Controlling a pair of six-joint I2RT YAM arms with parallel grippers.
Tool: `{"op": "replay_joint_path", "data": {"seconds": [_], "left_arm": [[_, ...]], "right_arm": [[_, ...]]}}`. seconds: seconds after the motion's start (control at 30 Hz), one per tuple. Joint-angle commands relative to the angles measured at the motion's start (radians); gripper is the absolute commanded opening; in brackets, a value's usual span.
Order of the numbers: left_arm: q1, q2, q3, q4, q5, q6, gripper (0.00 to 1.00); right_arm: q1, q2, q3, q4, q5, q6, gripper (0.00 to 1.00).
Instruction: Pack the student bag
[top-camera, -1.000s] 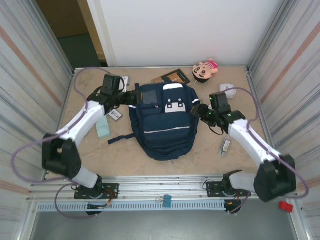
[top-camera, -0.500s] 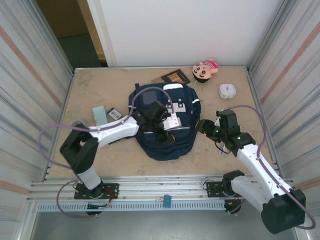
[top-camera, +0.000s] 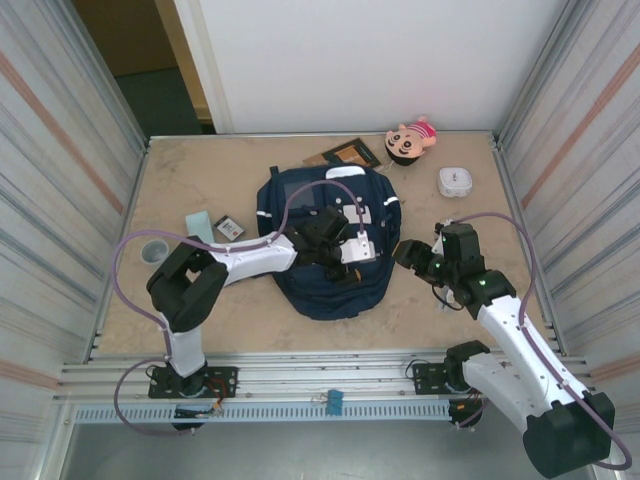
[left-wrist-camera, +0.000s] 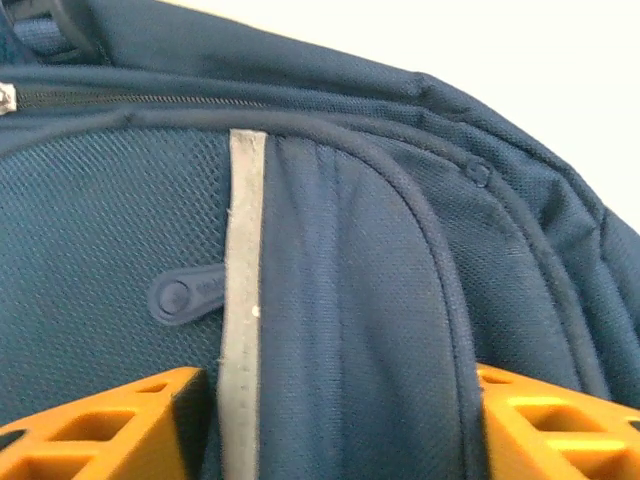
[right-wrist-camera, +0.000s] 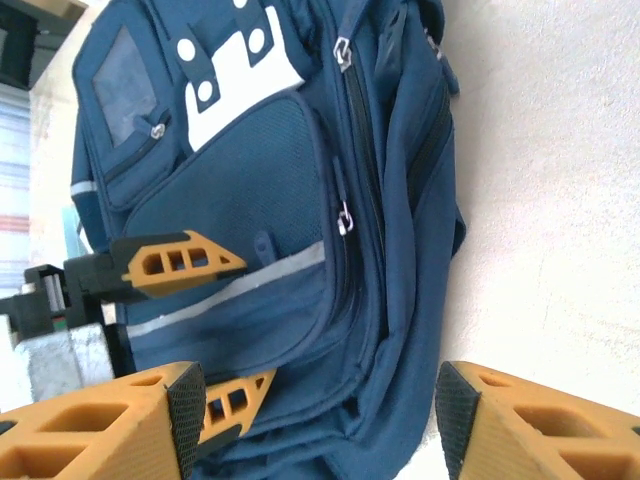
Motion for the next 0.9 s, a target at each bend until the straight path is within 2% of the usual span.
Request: {"op": "replay_joint_path", "data": {"seconds": [0.0,0.07,0.1,0.2,0.37,0.57,0.7,0.87], "left_arm": [[0.005,-0.015,-0.041,0.092,-0.038,0.023,0.42],[0.016,-0.07,-0.013,0.021,0.034,0.036,0.05],[0.031,-0.104,0.009,-0.026,0.085,0.021,0.0],[0.107,-0.215,0.023,-0.078,0.322,0.029,0.0],[0.234,-0.337,0.043,-0.155,0.532,0.088,0.0],[0.404,-0.359,0.175,-0.359,0.775,0.18,0.0],[0.485,-0.377,0.204,-0.369,0.846,0.217,0.0],[0.529,-0.39,0.199,-0.386,0.879,0.268,0.0]], "right_arm": [[-0.007,-0.016,-0.017,-0.004,-0.018,-0.029,0.63],[-0.008,-0.021,-0.023,0.015,-0.034,-0.043,0.63],[-0.008,-0.024,-0.032,0.031,-0.043,-0.054,0.63],[-0.008,-0.039,-0.073,0.118,-0.062,-0.097,0.62],[-0.011,-0.051,-0.135,0.288,-0.077,-0.23,0.6],[-0.009,-0.008,-0.21,0.528,-0.139,-0.486,0.57],[-0.007,0.08,-0.234,0.661,-0.183,-0.592,0.56],[-0.003,0.242,-0.207,0.783,-0.214,-0.64,0.55]]}}
